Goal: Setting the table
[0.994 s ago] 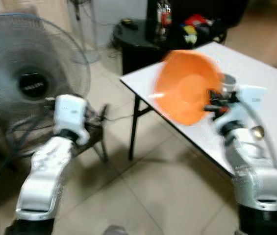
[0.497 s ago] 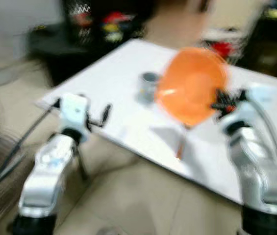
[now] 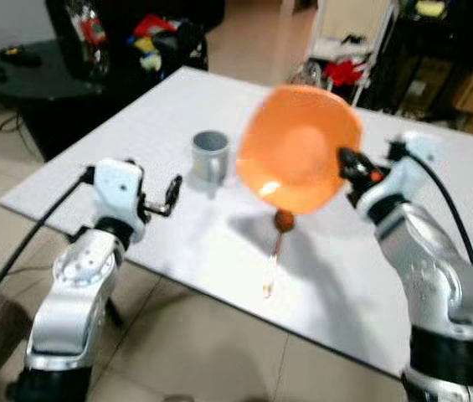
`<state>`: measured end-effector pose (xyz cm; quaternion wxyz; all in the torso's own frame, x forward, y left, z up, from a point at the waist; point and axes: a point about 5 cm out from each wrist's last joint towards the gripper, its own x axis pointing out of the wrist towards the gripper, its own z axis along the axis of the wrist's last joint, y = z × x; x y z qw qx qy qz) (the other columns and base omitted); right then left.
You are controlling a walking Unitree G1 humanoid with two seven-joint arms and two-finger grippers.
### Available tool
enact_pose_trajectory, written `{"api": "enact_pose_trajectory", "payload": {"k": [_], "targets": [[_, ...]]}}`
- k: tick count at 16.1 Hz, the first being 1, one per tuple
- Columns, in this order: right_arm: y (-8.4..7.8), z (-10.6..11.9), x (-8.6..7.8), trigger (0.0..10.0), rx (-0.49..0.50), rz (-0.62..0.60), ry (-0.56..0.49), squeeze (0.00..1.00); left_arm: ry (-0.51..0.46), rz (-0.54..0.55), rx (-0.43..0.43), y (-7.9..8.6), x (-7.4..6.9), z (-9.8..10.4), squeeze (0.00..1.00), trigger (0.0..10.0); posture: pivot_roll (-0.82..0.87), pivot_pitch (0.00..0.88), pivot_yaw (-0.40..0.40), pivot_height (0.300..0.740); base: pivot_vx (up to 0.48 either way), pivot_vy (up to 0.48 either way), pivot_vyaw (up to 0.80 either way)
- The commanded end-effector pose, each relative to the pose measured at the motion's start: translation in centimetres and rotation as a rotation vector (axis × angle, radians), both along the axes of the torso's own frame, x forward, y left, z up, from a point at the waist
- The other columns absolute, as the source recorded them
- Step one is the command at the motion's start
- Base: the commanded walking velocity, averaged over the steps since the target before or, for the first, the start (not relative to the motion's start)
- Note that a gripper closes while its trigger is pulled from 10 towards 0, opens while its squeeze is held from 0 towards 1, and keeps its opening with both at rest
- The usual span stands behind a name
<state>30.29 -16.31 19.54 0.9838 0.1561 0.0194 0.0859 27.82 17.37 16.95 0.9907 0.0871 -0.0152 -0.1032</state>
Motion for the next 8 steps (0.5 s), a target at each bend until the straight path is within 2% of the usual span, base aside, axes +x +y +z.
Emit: {"api": "enact_pose_trajectory", "payload": {"k": [1,5,7,8], "targets": [[-0.90,0.33,0.33,10.0,0.022,-0.040,0.004,0.00,-0.001,-0.022,0.005,-0.52,-0.16,0.13,0.00,10.0,0.18,0.000,-0.048,0.740,0.285,0.000,0.00],[-0.56,-0.01,0.90,10.0,0.060,-0.018,0.044,0.00,-0.008,-0.031,0.026,-0.29,-0.17,0.55,0.00,10.0,0.19,0.000,-0.048,0.740,0.285,0.000,0.00],[-0.78,-0.10,1.04,10.0,0.054,-0.031,0.055,0.00,-0.008,-0.037,0.031,-0.24,-0.23,0.71,0.00,10.0,0.19,0.000,-0.039,0.740,0.285,0.000,0.80],[-0.94,0.01,1.23,10.0,0.085,-0.036,0.049,0.00,-0.003,-0.056,0.049,-0.27,-0.34,0.83,0.00,10.0,0.19,0.000,-0.027,0.740,0.289,0.000,0.80]]}}
